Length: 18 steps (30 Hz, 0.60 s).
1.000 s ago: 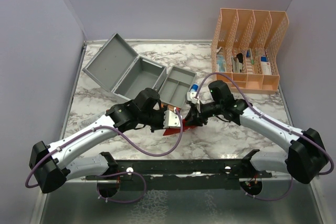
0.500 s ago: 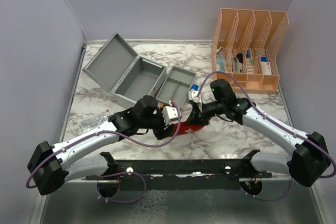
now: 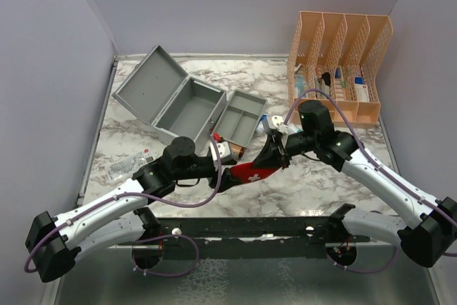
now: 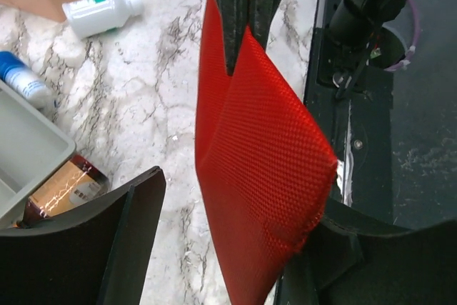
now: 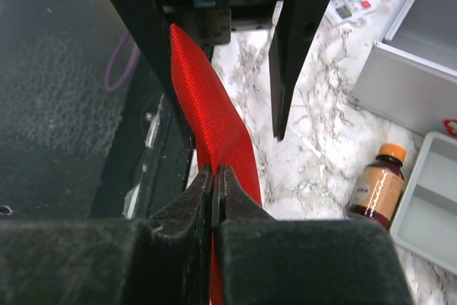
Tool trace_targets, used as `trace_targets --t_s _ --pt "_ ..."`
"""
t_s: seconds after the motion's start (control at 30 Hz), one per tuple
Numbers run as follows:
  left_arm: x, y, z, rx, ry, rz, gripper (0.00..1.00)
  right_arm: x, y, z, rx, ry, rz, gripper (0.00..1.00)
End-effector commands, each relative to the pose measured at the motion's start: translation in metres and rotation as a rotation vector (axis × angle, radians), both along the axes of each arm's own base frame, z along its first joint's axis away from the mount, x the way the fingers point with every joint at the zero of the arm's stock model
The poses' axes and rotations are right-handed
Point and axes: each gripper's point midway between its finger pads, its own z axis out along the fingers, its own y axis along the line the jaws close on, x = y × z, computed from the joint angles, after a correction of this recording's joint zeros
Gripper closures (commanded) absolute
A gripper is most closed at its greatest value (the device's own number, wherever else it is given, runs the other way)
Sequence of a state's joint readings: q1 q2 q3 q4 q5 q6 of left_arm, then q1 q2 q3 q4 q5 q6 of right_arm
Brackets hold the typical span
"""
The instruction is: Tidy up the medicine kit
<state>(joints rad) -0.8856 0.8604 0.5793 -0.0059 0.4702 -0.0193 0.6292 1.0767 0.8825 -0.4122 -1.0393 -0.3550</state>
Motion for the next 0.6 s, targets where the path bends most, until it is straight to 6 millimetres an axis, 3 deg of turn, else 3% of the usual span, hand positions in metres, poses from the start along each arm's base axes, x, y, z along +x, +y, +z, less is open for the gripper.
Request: trace_targets --t_s 0.0,0.2,0.37,0.5,0.57 --pt "-0.013 -0.007 0.029 -0.100 -0.030 -0.074 0.36 -0.007 0.007 0.030 0.053 0.046 0.056 0.99" --pt "-0.015 0.001 0.033 -0.133 -0.029 -0.038 0.40 0.000 0.010 0.036 0.050 0.084 0.001 0.99" --pt "-0.017 0.002 0.042 -0.192 -0.032 -0.028 0.65 0.004 0.012 0.038 0.037 0.120 -0.033 0.99" --pt "-0.019 0.001 0.041 -0.217 -0.019 -0.031 0.76 0.005 0.013 0.040 0.045 0.134 -0.048 0.99" --pt "-0.018 0.001 0.042 -0.218 -0.017 -0.030 0.93 0.007 0.012 0.041 0.043 0.139 -0.065 0.97"
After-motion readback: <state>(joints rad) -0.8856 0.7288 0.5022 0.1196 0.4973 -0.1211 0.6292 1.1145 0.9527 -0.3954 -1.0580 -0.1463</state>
